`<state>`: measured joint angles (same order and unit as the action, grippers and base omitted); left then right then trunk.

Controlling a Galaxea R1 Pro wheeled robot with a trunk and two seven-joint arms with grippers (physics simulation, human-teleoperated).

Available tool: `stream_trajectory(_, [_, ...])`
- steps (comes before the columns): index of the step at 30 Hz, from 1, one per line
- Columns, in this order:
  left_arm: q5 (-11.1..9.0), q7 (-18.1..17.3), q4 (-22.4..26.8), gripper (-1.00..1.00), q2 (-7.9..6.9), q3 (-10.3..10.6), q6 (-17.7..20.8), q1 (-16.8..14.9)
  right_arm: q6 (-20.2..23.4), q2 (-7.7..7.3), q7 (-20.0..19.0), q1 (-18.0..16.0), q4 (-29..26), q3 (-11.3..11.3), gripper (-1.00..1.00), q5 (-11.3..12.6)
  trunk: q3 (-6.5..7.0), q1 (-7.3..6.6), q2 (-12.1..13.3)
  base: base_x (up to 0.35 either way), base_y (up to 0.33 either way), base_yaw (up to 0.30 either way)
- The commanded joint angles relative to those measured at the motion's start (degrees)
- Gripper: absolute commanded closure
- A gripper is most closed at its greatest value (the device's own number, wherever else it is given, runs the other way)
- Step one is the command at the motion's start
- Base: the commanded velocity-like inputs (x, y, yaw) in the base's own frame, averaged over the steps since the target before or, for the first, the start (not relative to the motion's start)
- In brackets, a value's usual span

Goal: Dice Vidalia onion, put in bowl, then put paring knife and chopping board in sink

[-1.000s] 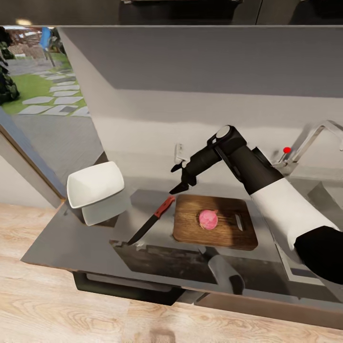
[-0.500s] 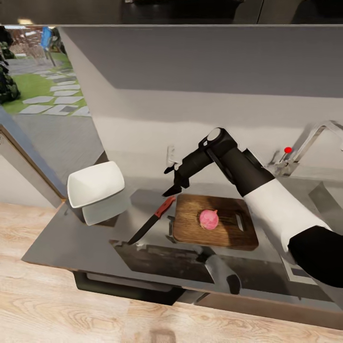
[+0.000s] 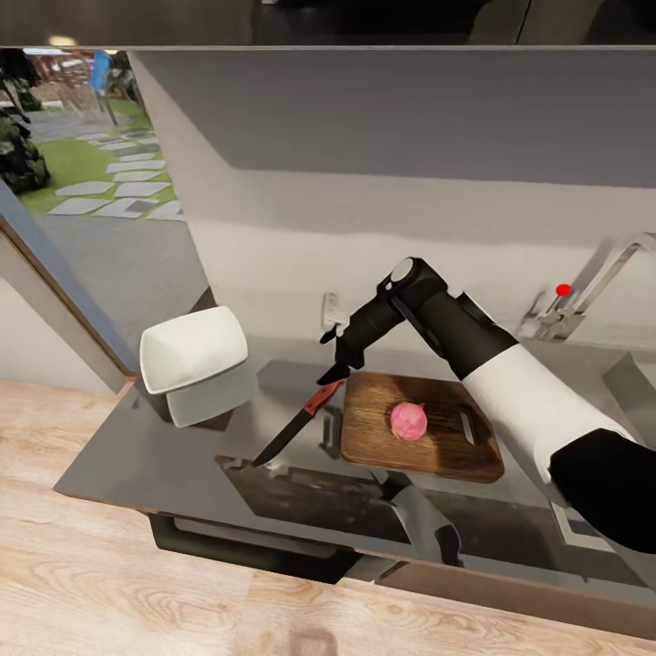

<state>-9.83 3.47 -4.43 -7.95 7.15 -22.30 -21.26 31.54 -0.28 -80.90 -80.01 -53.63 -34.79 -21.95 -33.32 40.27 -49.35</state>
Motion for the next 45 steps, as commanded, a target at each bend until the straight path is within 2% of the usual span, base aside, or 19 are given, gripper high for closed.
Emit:
stream_trajectory(1, [-0.4,0.0,-0.2,-1.0,0.03,0.5,-0.4,-0.1,0.6,-0.01,-0.2,0.0,0.2,-0.1,-1.0,-0.2,-0.05,0.01,0.0,0.0,0.0,0.003])
stream_trajectory(19, [-0.4,0.0,-0.2,-1.0,0.01,0.5,-0.4,-0.1,0.5,-0.42,-0.1,0.2,0.7,-0.1,-1.0,-0.2,-0.25,0.01,0.0,0.0,0.0,0.0])
stream_trajectory(45, [-0.4,0.0,-0.2,-1.0,0.21,0.5,-0.4,-0.1,-1.0,-0.35,0.5,0.4,2.6,-0.2,-1.0,-0.3,-2.14,0.01,0.0,0.0,0.0,0.0])
